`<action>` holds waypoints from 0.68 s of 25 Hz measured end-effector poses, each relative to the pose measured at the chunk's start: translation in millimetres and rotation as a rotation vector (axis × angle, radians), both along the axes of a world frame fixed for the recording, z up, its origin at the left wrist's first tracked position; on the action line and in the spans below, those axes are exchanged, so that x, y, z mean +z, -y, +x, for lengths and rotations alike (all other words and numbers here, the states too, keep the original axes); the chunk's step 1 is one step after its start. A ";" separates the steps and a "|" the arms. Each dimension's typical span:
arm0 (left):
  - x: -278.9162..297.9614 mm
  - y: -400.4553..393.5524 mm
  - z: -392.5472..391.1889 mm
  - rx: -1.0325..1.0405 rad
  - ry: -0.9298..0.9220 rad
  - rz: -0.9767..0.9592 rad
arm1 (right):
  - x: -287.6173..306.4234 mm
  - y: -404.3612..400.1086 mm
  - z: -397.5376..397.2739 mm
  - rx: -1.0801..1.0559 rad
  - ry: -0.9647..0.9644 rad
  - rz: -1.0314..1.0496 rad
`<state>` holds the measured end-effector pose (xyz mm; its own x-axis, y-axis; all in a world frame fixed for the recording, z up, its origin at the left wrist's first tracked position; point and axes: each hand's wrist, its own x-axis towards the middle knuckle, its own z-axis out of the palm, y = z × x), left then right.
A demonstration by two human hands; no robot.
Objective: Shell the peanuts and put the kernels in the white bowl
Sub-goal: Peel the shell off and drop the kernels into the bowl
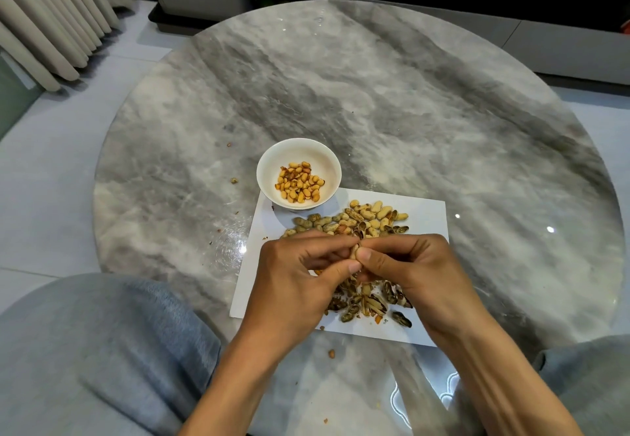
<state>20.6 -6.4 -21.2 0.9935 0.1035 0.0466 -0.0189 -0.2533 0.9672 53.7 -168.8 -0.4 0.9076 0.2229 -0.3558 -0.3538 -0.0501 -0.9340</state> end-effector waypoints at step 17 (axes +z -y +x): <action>3.4 23.0 1.4 0.315 -0.576 -1.093 | -17.9 -16.6 -15.0 -0.011 0.559 -0.449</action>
